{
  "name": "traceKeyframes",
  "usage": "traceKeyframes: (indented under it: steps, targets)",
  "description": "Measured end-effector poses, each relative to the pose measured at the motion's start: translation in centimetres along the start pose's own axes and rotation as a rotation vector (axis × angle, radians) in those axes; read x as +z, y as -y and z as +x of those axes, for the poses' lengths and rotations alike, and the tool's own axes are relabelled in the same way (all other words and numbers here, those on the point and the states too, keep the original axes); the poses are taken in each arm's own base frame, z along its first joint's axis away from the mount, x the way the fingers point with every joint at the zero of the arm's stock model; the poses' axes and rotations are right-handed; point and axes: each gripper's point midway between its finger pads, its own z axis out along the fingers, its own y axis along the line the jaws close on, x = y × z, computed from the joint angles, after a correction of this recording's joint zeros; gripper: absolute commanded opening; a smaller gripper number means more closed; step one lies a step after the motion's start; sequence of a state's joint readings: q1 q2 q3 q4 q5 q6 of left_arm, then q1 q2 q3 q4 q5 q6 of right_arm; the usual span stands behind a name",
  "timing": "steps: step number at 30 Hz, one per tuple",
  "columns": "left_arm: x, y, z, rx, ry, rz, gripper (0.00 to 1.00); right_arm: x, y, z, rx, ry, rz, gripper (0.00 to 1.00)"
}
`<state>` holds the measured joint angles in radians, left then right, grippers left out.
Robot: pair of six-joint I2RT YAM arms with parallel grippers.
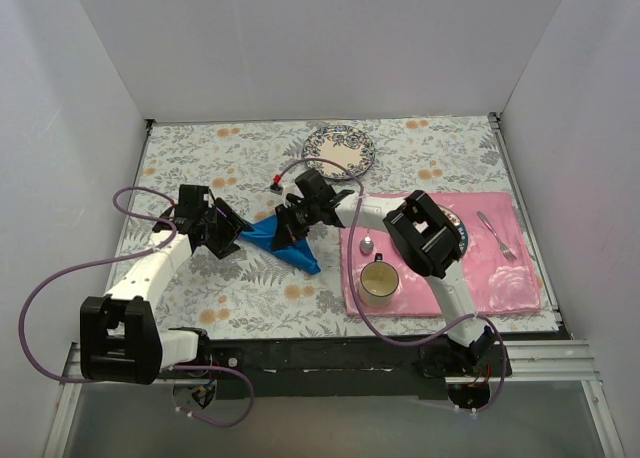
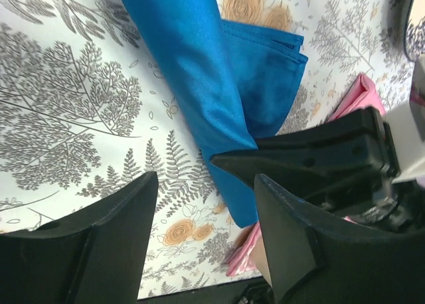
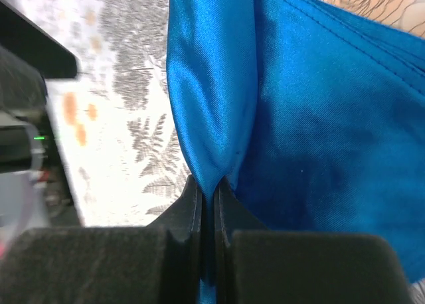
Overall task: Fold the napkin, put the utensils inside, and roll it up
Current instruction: Roll the napkin with the utensil
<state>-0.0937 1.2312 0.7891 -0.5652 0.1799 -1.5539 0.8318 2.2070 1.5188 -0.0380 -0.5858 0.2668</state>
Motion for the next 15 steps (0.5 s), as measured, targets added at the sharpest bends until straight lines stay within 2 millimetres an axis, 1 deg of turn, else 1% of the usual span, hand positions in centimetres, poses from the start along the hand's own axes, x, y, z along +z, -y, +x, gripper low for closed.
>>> traceKeyframes:
  steps: [3,7,9,12,15]
  targets:
    - [0.7,0.0,1.1,-0.024,-0.054,0.018,0.64,0.1,-0.2,0.3,0.115,-0.01,-0.111,0.01]
    - [2.4,-0.1,2.4,-0.057,-0.127,0.023,0.63,0.4,-0.9,0.9,0.219,-0.039,-0.222,0.01]
    - [3.6,-0.1,3.1,-0.064,-0.166,0.019,0.6,0.5,-1.3,1.2,0.257,-0.056,-0.263,0.01]
    - [5.1,-0.9,3.9,-0.085,-0.207,-0.019,0.54,0.6,-1.7,1.7,0.291,-0.075,-0.297,0.01]
    - [5.6,-1.3,4.1,-0.094,-0.214,-0.042,0.45,0.5,-1.7,1.8,0.297,-0.083,-0.305,0.04]
